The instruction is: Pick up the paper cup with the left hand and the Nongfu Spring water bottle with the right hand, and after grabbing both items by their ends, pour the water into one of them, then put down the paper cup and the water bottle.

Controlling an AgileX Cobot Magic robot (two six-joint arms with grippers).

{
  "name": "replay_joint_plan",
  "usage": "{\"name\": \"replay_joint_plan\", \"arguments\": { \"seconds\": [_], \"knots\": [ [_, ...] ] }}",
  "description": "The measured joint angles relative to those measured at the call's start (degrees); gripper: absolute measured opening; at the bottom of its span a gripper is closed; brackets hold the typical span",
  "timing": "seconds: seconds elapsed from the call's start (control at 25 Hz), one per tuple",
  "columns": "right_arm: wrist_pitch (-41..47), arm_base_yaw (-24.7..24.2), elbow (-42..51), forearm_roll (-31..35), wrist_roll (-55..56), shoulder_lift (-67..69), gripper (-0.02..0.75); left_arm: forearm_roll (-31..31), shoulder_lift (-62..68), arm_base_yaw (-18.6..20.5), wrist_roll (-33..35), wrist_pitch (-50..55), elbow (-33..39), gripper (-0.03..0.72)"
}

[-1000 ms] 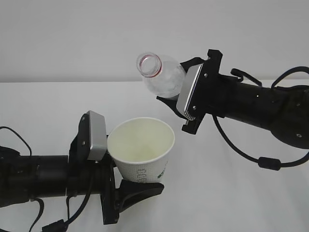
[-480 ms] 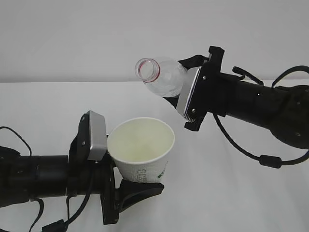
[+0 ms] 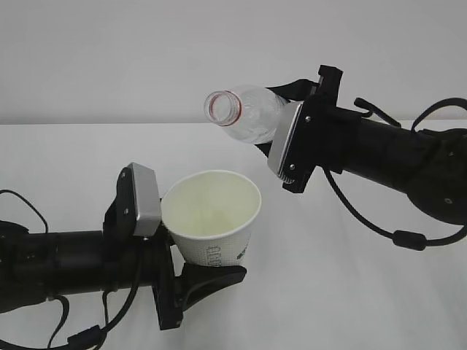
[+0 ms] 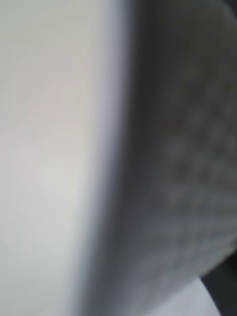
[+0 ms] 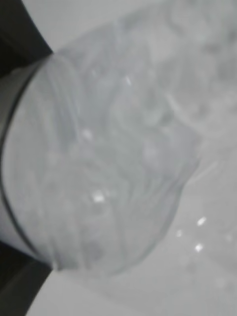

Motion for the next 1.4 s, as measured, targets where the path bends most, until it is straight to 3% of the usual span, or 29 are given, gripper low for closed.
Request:
{"name": "replay_joint_plan", "arguments": {
  "seconds": [0.72, 1.4],
  "knots": [
    [-3.78, 0.0, 0.0, 5.06, -5.94, 0.0, 0.524, -6.83, 0.0, 0.0, 0.73, 0.0, 0.0, 0.516],
    [-4.4, 0.0, 0.0, 9.62, -14.06, 0.0, 0.524, -8.14, 0.0, 0.0, 0.86, 0.0, 0.0, 0.516]
  ]
}}
